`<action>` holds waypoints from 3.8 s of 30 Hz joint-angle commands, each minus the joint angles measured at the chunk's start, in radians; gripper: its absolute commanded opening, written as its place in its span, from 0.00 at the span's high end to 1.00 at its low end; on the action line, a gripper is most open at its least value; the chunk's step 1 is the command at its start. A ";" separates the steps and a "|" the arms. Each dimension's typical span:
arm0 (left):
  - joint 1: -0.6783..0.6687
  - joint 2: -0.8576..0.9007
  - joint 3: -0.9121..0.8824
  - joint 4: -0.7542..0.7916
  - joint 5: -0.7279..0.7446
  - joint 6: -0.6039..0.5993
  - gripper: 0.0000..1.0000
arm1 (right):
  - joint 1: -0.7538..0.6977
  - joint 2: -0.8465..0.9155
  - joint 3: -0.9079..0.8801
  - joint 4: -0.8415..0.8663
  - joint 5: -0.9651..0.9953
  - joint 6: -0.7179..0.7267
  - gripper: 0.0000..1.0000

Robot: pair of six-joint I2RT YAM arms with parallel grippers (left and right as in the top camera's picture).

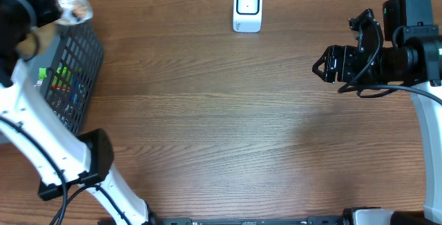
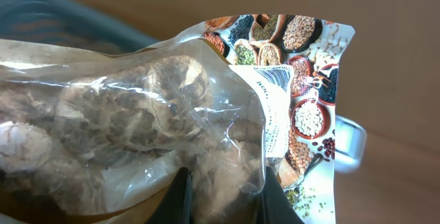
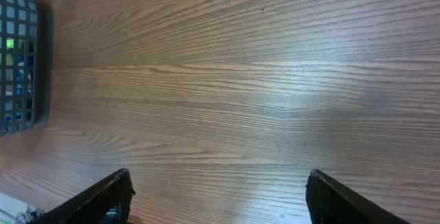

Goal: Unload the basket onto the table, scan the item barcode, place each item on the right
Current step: 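Lift the mushroom bag out and place it on the table center, then reach the left gripper back into the basket toward the green bag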

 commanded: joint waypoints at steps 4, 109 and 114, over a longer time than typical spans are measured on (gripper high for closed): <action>-0.221 0.004 -0.125 -0.002 0.060 -0.002 0.95 | 0.003 -0.006 0.021 0.004 -0.004 0.001 0.16; 0.387 0.011 -1.669 1.017 -0.257 -0.216 0.14 | 0.003 -0.006 0.021 -0.006 0.021 0.005 0.11; 0.377 0.011 -1.697 1.031 -0.249 -0.216 0.91 | 0.003 -0.006 0.021 -0.006 0.021 0.005 0.11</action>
